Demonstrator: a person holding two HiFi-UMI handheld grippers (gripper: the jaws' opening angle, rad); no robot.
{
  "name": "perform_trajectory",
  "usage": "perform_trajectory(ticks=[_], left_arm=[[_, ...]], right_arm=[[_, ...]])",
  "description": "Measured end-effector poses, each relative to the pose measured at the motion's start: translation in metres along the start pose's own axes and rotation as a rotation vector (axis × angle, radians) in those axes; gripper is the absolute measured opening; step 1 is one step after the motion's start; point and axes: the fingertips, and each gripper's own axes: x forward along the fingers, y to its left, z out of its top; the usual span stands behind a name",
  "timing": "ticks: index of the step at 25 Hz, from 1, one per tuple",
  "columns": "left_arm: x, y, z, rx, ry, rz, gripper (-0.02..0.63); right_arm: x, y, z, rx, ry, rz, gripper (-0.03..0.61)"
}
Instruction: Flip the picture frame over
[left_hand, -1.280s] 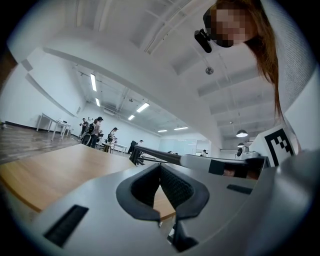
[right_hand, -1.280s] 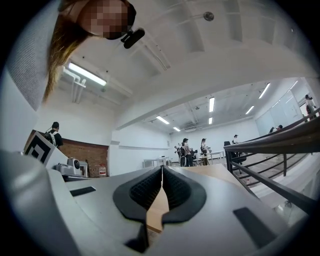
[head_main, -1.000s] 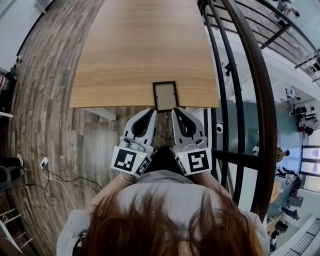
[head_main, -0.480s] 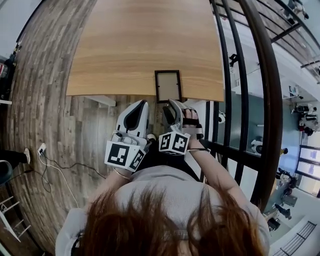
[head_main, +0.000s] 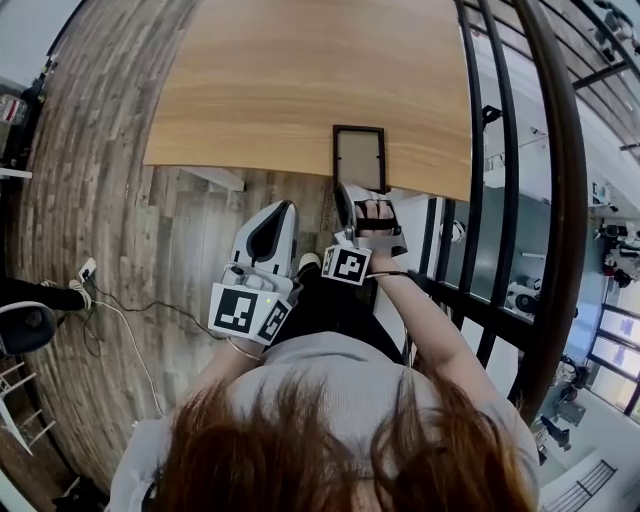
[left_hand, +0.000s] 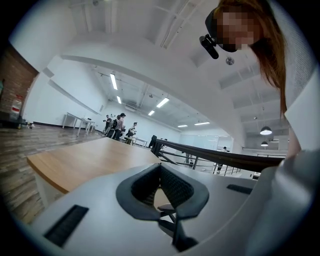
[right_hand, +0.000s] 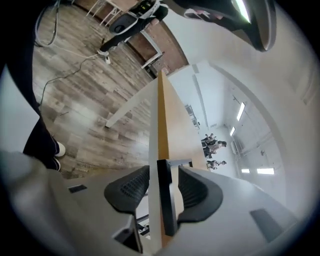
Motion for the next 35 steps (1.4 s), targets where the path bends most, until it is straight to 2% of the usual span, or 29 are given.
perform_trajectory(ticks=[4,10,12,27,32,35], left_arm=[[-0.006,0.005,-0.005,0.006,0.015,0.015,0.006],[-0.010,0.009,-0.001,0.011,0.022,0.014,0.006],[-0.010,0.009,0.001,0.012,0.019,0.010,0.006],[-0.003,0.011,0.007,0.012,0.008,-0.012,0.006],[0.000,0.010,0.008,0.009,0.003,-0.020,0.006],[0.004,0.007,0.009,0.017,-0.001,-0.032,0.006]], right_arm=[[0.010,0.000,0.002,-0.021,-0.010,-0.028,0.166],[0.014,-0.008,0.004,0.011,-0.007,-0.072,0.161],[0.011,-0.011,0.004,0.019,-0.011,-0.082,0.130],[0.001,-0.035,0.007,0.074,-0.043,-0.042,0.103],[-0.006,-0.062,0.014,0.186,-0.071,-0.054,0.097],[-0.013,-0.090,0.015,0.393,-0.107,-0.072,0.095]])
